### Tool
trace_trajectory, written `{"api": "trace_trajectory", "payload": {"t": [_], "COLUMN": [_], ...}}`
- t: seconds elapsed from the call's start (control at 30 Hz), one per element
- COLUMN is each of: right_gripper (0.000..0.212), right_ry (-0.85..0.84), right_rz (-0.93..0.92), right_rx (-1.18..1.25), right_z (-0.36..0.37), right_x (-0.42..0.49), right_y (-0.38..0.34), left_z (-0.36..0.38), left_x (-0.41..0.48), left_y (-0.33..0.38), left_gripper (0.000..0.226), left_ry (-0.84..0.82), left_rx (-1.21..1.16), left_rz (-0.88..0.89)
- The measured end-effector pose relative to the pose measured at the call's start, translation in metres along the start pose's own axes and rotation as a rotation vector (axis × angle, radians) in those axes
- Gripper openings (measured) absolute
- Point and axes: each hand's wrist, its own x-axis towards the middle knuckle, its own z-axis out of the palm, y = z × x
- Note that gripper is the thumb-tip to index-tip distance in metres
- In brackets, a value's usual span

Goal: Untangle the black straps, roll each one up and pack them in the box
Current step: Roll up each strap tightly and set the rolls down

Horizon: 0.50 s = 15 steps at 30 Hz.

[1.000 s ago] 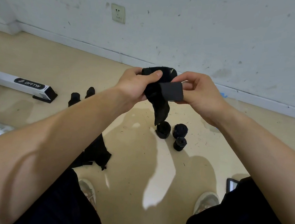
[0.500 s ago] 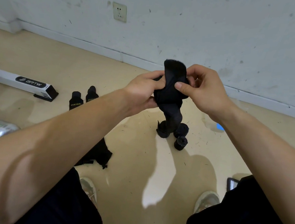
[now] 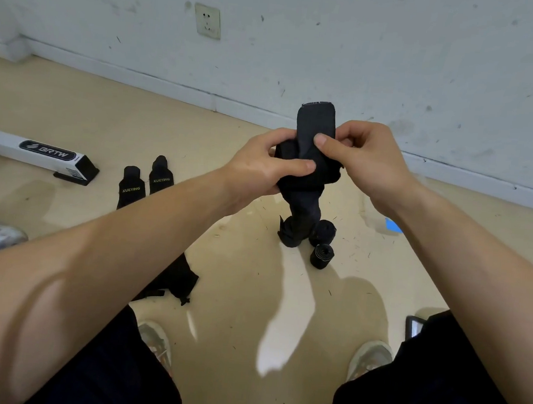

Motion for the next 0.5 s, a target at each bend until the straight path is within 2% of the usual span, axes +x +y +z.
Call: {"api": "trace_trajectory", "payload": {"t": [0.23, 0.5], "right_gripper": [0.03, 0.016], "right_ry": [0.032, 0.005], "right_rz": [-0.007, 0.0], "right_rx": [-0.021, -0.035], "right_z": [0.0008, 0.0018], "right_x": [0.0005, 0.003], "right_y": [-0.0003, 0.001], "left_z": [-0.0011, 0.0018], "left_x": [0.0004, -0.0047], "left_y": [0.0025, -0.0006], "left_gripper": [0.042, 0.046], "left_ry": [0.013, -0.047], "left_rx": [0.058, 0.103], "left_rz": [0.026, 0.033]}}
